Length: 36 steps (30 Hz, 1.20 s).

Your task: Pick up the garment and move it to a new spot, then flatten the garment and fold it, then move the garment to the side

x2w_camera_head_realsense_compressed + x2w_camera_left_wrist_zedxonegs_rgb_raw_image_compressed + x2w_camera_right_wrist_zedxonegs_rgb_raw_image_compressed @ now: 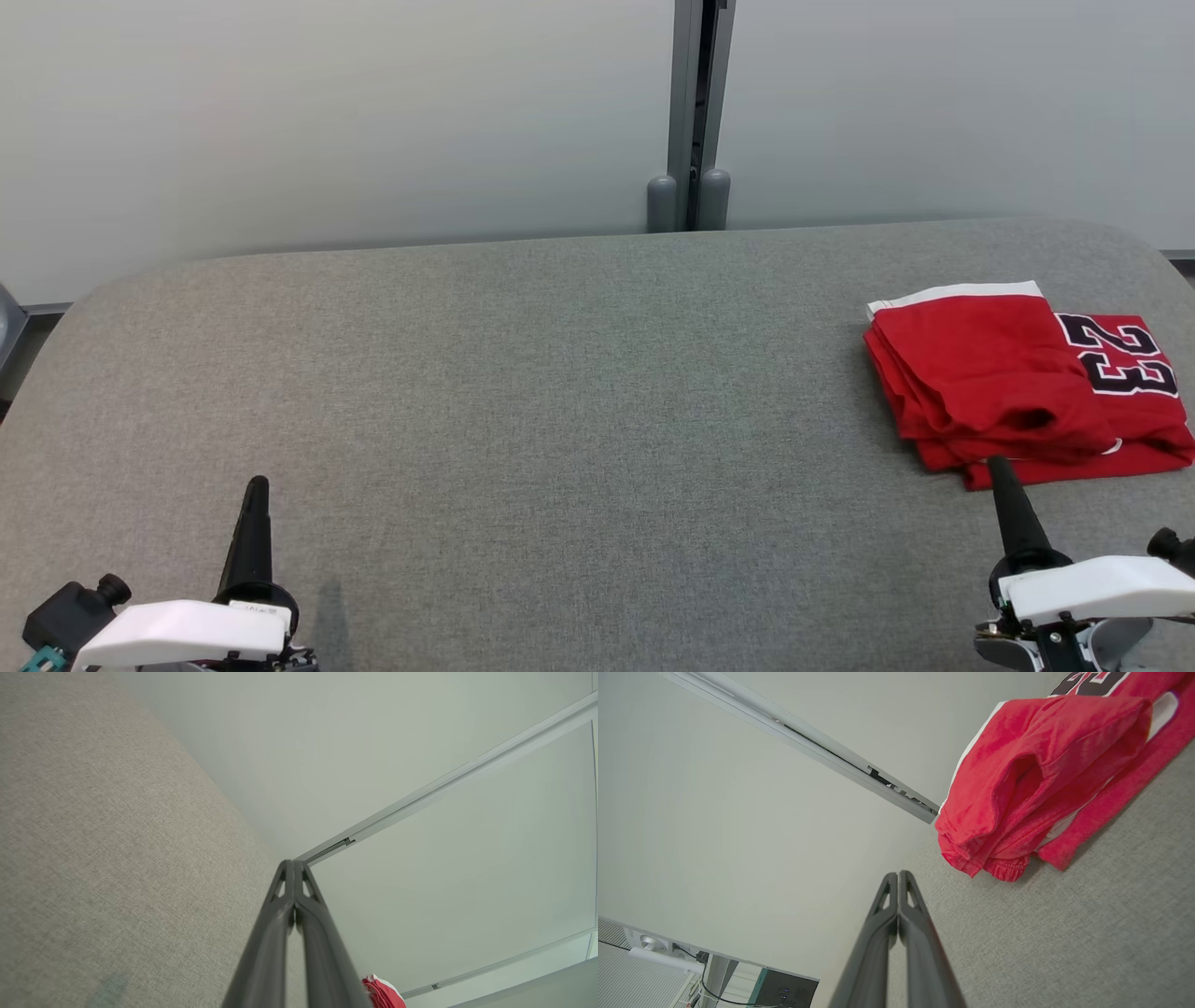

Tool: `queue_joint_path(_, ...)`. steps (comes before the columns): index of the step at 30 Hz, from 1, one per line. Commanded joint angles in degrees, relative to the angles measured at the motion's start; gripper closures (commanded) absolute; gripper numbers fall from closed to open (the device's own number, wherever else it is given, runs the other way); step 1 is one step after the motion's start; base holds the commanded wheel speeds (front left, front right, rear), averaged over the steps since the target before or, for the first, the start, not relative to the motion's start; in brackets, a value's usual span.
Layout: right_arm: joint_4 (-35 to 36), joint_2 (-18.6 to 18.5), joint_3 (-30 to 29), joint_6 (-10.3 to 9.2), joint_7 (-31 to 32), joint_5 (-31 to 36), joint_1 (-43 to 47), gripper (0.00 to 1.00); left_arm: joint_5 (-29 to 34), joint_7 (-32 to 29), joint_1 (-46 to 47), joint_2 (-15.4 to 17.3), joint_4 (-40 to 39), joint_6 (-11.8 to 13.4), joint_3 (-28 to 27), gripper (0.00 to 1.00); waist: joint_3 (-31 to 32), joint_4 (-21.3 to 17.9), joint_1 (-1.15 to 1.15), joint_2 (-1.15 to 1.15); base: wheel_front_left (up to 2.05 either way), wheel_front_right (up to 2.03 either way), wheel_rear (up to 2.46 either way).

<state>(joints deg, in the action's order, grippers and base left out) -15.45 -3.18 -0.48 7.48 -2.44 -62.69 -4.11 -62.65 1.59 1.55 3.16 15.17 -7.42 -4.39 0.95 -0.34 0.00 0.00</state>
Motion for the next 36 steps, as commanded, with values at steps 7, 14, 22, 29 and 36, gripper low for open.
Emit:
queue_joint_path(7, 1.0, -0.5, -1.0, 0.02, 1.5, -5.2, -1.3, 1.00, -5.0, -1.3, 2.1, 0.3, -0.8, -0.1, -0.6, 1.00, -0.1, 0.0, 0.00, 0.00, 0.00, 0.00, 0.00)
queue_joint_path(14, 1.1, -0.5, -1.7, 0.02, 2.5, -9.0, -1.4, 1.00, -8.7, -2.4, 2.4, 0.2, -0.9, -0.1, -0.9, 1.00, -0.3, 0.1, 0.00, 0.00, 0.00, 0.00, 0.00)
queue_joint_path(22, 1.2, -0.5, -2.3, 0.02, 3.6, -13.1, -1.6, 1.00, -12.7, -3.5, 3.2, 0.1, -1.0, -0.1, -1.2, 1.00, -0.4, 0.1, 0.00, 0.00, 0.00, 0.00, 0.00)
queue_joint_path(29, 1.3, -0.5, -2.9, 0.02, 4.5, -16.4, -1.8, 1.00, -15.9, -4.4, 3.4, 0.1, -1.0, -0.1, -1.4, 1.00, -0.5, 0.2, 0.00, 0.00, 0.00, 0.00, 0.00)
queue_joint_path(36, 1.3, -0.5, -3.6, 0.02, 5.5, -19.5, -1.8, 1.00, -19.0, -5.2, 3.9, 0.0, -1.1, -0.1, -1.6, 1.00, -0.6, 0.2, 0.00, 0.00, 0.00, 0.00, 0.00)
